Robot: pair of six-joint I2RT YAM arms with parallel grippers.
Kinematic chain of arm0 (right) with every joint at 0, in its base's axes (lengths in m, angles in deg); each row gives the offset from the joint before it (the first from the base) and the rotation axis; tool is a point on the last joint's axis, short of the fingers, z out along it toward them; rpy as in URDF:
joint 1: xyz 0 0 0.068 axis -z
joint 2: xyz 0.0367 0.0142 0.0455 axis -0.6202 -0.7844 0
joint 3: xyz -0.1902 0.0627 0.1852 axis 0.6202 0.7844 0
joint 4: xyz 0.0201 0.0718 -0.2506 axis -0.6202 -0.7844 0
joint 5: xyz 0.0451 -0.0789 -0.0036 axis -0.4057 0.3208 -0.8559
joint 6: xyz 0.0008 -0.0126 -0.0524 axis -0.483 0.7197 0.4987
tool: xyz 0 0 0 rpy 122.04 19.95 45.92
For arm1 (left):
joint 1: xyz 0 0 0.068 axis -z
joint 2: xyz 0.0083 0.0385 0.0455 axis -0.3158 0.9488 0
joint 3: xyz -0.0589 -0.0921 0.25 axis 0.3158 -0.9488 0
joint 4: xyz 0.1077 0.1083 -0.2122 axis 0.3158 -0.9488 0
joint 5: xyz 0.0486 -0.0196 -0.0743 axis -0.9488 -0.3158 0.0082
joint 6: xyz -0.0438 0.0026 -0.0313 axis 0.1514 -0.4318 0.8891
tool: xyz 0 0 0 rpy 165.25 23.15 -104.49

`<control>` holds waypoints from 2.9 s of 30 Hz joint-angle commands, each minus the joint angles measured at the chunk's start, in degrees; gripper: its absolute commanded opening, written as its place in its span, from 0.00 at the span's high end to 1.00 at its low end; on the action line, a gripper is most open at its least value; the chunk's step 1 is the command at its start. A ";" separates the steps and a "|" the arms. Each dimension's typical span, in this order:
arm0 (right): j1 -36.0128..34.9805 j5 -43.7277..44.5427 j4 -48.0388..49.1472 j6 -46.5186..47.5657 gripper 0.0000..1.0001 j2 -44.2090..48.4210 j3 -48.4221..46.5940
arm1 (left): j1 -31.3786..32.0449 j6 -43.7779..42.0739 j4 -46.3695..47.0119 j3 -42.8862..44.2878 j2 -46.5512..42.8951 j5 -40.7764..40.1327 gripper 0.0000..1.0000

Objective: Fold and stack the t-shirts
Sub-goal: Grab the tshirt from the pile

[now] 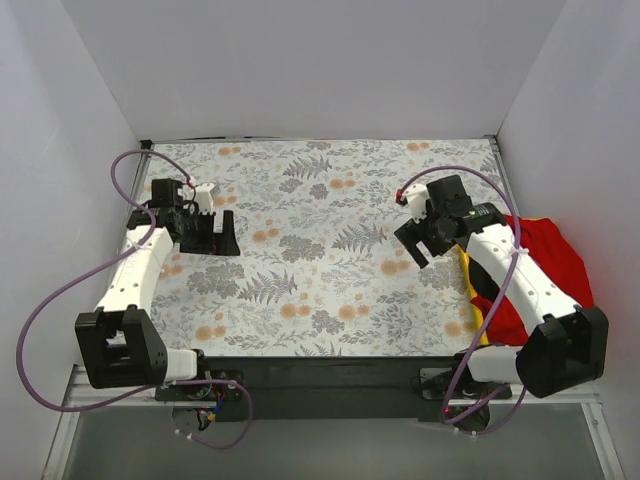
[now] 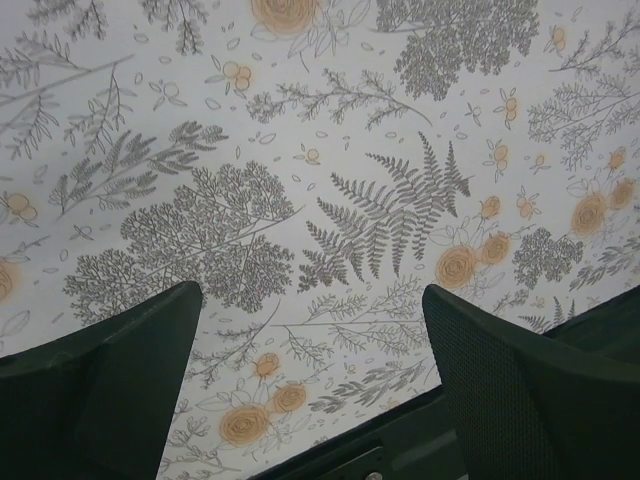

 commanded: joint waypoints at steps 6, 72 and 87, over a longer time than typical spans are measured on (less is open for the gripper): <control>8.79 8.53 -4.62 2.50 0.02 13.50 3.85 | 2.47 0.49 -1.81 8.09 2.70 0.65 0.08; 43.17 5.28 0.30 3.99 0.20 -9.52 -12.67 | 10.30 4.27 -5.85 25.58 15.79 -2.08 0.07; 44.40 3.08 0.21 4.43 0.98 -11.99 -12.85 | 10.39 4.45 -5.33 24.61 15.44 -1.55 0.07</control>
